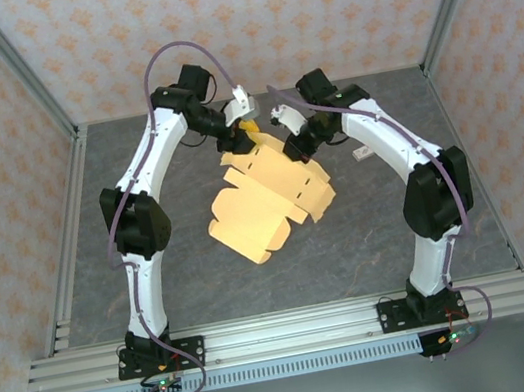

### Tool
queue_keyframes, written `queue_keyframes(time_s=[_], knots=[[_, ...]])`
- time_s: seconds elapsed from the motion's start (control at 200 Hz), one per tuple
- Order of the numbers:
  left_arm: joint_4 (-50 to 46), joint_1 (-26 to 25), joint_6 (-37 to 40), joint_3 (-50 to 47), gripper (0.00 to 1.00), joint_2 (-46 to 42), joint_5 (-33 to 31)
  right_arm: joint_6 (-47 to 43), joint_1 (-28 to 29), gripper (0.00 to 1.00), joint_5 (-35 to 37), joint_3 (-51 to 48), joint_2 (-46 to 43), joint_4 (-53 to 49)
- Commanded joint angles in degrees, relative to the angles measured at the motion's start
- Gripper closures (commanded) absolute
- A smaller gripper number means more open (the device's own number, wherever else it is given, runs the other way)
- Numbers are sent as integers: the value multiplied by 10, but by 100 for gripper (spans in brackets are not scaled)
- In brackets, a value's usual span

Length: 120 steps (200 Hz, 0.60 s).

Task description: Fold the paper box

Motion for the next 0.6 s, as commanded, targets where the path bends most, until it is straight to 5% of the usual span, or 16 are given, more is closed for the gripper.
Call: queue_keyframes(time_s=[0.0,0.09,0.225,0.435,0.596], knots=[[94,25,-152,-38,43,-41,-16,-2,-1,100,36,2,-10,5],[245,39,-286,-181,40,-122,-82,-5,-1,100,30,2,-5,-3],[332,56,-326,-334,34,-201,-109,-8,-1,100,11,-3,-8,5],[331,79,-307,-377,29,-193,-89,-17,-4,100,-15,2,-13,3],[277,79,-261,-348,27,-150,-17,-17,-5,100,-24,-4,-20,13]])
